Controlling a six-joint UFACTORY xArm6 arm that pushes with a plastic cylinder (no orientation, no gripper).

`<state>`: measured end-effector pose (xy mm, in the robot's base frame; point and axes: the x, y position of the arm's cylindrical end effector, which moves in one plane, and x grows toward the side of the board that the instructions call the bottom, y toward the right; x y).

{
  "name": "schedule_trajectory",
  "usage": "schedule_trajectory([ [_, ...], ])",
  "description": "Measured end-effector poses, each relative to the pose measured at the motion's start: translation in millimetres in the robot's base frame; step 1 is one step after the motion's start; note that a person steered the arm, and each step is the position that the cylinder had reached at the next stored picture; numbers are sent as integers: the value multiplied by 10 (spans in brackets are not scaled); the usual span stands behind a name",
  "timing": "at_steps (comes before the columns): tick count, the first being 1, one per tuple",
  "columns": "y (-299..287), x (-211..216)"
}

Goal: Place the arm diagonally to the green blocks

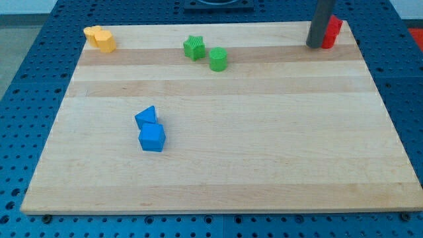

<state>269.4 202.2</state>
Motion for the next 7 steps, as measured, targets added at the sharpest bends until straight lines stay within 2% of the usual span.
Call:
schedule_trajectory([
  [1,-5,18],
  [4,-95,750],
  [7,-95,1004],
])
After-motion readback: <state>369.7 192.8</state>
